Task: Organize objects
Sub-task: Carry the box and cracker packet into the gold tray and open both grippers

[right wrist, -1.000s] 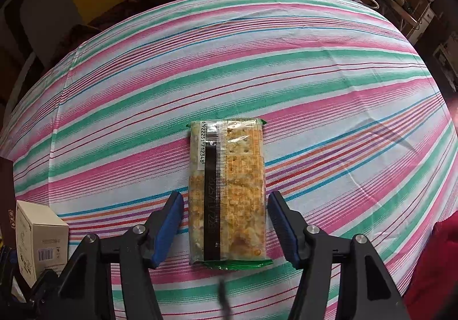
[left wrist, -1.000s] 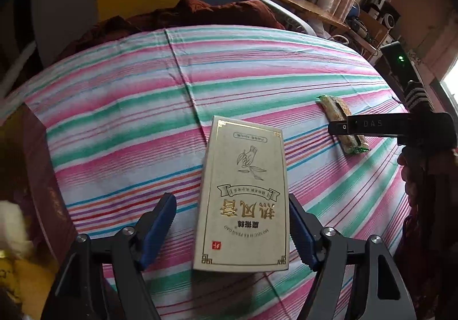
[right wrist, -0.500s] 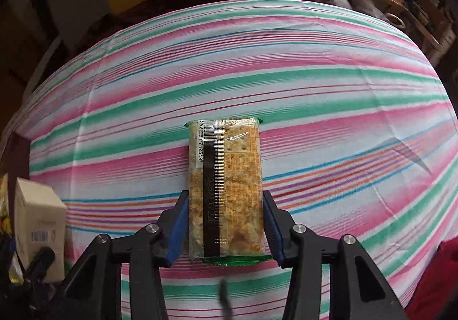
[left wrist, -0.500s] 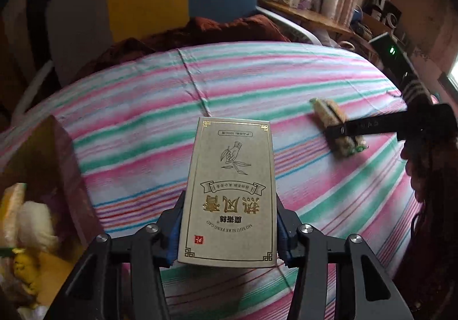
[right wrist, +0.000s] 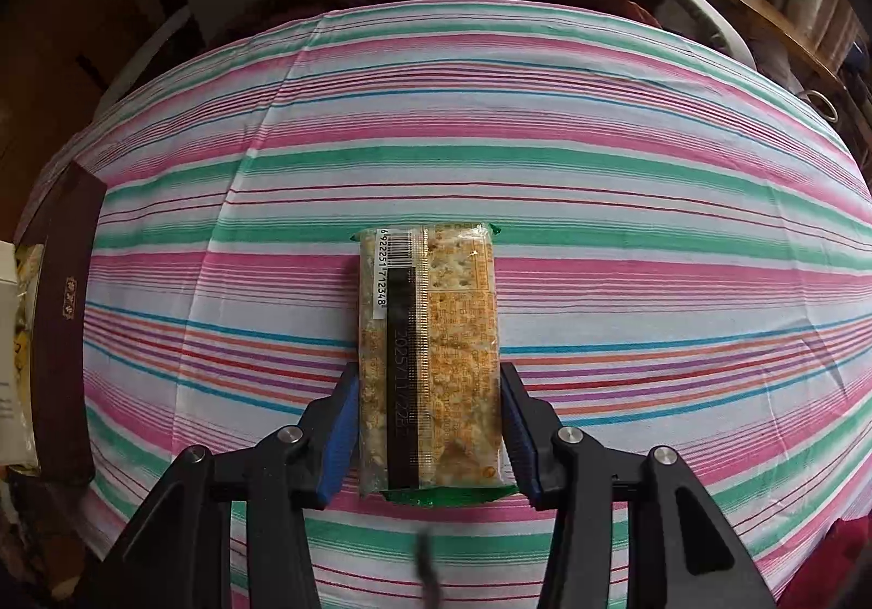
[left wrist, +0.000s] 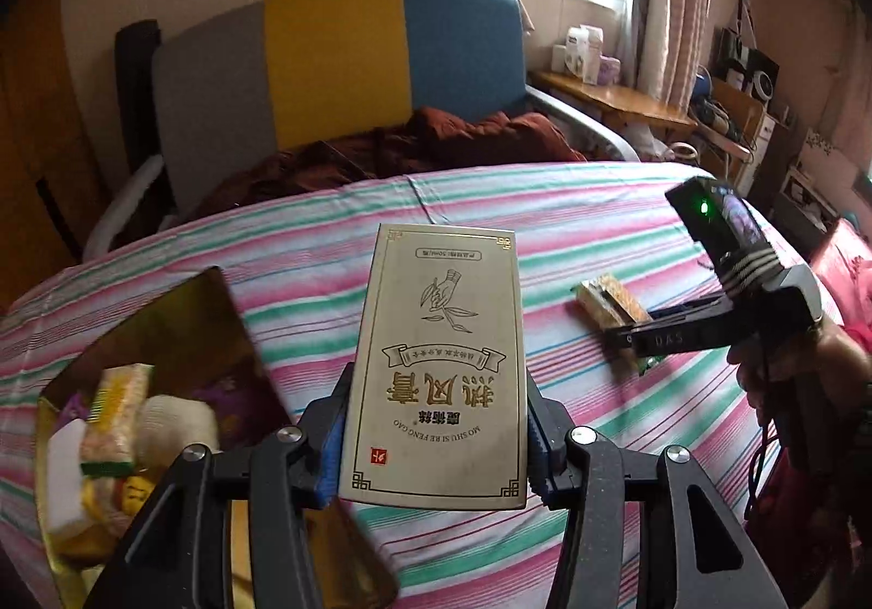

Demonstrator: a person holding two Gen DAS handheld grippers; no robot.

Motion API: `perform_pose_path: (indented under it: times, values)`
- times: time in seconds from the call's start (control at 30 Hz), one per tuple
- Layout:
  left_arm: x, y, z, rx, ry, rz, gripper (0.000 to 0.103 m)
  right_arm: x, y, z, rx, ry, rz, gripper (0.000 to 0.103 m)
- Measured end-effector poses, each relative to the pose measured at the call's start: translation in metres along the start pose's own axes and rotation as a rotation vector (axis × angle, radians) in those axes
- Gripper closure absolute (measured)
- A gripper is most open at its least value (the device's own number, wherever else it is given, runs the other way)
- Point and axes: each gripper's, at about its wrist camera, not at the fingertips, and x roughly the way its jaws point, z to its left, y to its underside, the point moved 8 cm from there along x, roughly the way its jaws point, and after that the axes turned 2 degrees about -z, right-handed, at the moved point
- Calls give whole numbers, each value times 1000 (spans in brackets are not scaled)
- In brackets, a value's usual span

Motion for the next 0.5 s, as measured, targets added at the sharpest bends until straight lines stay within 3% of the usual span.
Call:
perform_pose_path:
  times: [0.5]
  values:
    - [-37,12,57,-76,-82,-38,51,7,-5,43,-97,-1,31,55]
